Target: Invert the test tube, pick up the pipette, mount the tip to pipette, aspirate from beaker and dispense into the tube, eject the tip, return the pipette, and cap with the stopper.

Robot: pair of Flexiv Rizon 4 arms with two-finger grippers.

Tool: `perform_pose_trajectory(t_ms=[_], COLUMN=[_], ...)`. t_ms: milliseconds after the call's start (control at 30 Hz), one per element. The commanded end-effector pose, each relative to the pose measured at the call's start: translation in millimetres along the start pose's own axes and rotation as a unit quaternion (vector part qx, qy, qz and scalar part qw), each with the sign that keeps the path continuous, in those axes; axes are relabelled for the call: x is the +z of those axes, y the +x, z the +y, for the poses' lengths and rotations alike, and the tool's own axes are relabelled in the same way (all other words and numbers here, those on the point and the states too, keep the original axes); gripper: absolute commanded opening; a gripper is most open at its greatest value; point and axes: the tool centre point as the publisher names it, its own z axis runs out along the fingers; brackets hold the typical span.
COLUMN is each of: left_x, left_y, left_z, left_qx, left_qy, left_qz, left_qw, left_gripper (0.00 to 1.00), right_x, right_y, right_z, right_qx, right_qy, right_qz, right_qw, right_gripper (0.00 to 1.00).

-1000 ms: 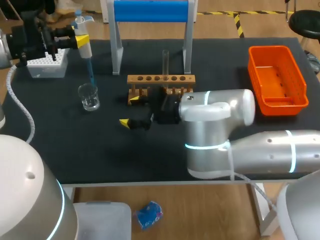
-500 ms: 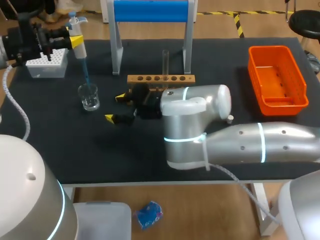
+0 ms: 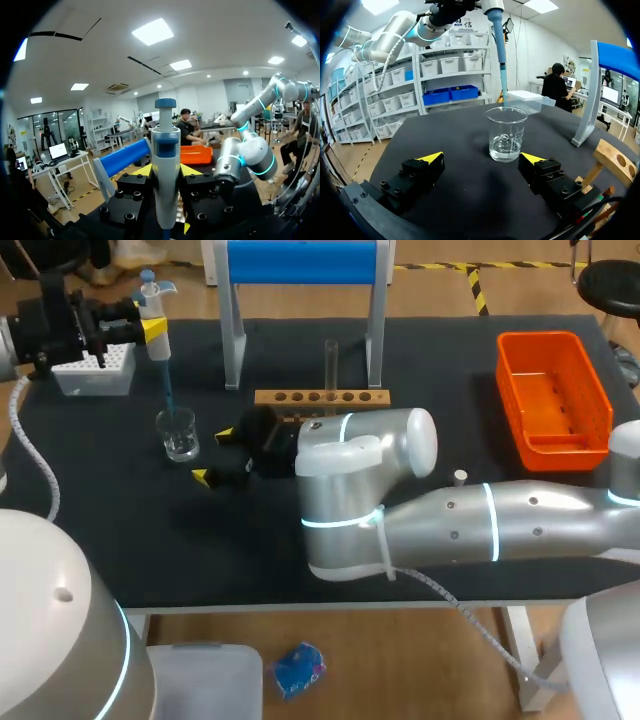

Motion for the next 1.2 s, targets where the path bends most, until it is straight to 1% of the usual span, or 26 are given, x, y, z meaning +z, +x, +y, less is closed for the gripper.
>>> perform_pose_trajectory(t_ms=[33,200,233,400,767,867,900,967,1200], left_x=[3,4,4,4,4,3,3,2,2], left_y=[4.7,5.1,5.4,4.9,8.0,9.2,9.7,10.1,12.0], left_z=[4.1,9.7,10.8,18.5,34.8,41.2,42.6,45.4,55.7], left_qx=[0.003,0.013,0.010,0.011,-0.009,-0.018,-0.026,-0.027,-0.041], left_qy=[0.009,0.012,0.017,0.013,0.016,0.013,0.018,0.016,0.018], left_qz=[-0.015,-0.025,-0.024,-0.037,-0.051,-0.055,-0.055,-0.059,-0.063], left_qw=[1.000,1.000,1.000,0.999,0.999,0.998,0.998,0.998,0.997], left_gripper=[0.00,0.00,0.00,0.00,0.00,0.00,0.00,0.00,0.00], right_x=[6,6,6,6,6,6,6,6,6], right_y=[1,1,1,1,1,1,1,1,1], right_z=[0,0,0,0,0,0,0,0,0], right_qx=[0.000,0.000,0.000,0.000,0.000,0.000,0.000,0.000,0.000], right_qy=[0.000,0.000,0.000,0.000,0.000,0.000,0.000,0.000,0.000], right_qz=[-0.004,-0.004,-0.004,-0.004,-0.004,-0.004,-0.004,-0.004,-0.004], right_qw=[1.000,1.000,1.000,1.000,1.000,1.000,1.000,1.000,1.000], right_gripper=[1.00,1.00,1.00,1.00,1.00,1.00,1.00,1.00,1.00])
